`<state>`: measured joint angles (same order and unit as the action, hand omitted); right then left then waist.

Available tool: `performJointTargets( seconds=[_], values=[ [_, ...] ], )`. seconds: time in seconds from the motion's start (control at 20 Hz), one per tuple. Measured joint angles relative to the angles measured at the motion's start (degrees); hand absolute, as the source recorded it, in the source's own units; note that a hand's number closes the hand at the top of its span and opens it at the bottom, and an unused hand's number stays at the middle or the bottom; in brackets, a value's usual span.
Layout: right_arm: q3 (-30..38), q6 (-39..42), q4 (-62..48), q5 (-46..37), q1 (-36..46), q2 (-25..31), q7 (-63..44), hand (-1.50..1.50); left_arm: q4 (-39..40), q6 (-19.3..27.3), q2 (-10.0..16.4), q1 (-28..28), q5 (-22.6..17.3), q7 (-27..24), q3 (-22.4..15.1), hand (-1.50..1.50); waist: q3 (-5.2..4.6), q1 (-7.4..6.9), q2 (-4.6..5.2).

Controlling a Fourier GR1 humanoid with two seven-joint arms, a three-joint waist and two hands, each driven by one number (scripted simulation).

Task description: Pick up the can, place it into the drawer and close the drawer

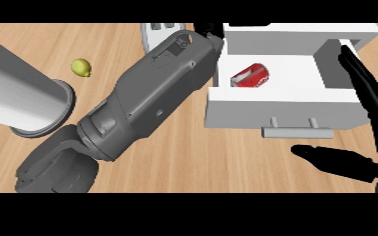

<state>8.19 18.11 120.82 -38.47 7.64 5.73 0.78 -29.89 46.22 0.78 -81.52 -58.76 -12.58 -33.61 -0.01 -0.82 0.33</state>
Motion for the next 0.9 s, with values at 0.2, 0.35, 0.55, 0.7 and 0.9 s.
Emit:
performJointTargets(
  seconds=[0.2, 0.35, 0.55, 0.7, 0.9],
  values=[
    [-4.1, -3.5, -9.1, -7.5, 5.9, 0.9, 1.2, -1.5, -1.4, 0.4, 1.1, 0.9, 1.2, 1.0, 0.1, -1.5, 0.0, -0.52, -0.06],
    [-7.1, -6.5, -16.1, -12.9, 9.5, 1.1, 2.2, -1.5, -3.1, 0.0, 3.1, 2.0, 2.0, 2.2, 0.0, -1.5, -0.02, -0.94, -0.15],
    [-9.1, -9.8, -26.0, -18.6, 14.6, 2.4, 3.7, -1.5, -5.6, -0.2, 6.0, 3.2, 3.2, 4.4, -0.3, -1.5, -0.01, -1.36, -0.2],
    [-10.6, -13.1, -33.4, -23.1, 18.0, 2.2, 3.8, -1.5, -7.8, 0.4, 7.4, 4.8, 4.1, 5.4, -0.3, -1.5, -0.01, -1.4, -0.23],
    [-10.4, -18.5, -43.6, -26.8, 22.0, 1.6, 4.1, -1.5, -12.0, 1.7, 10.1, 6.9, 5.6, 7.8, -0.8, -1.5, 0.01, -1.35, -0.3]
  ],
)
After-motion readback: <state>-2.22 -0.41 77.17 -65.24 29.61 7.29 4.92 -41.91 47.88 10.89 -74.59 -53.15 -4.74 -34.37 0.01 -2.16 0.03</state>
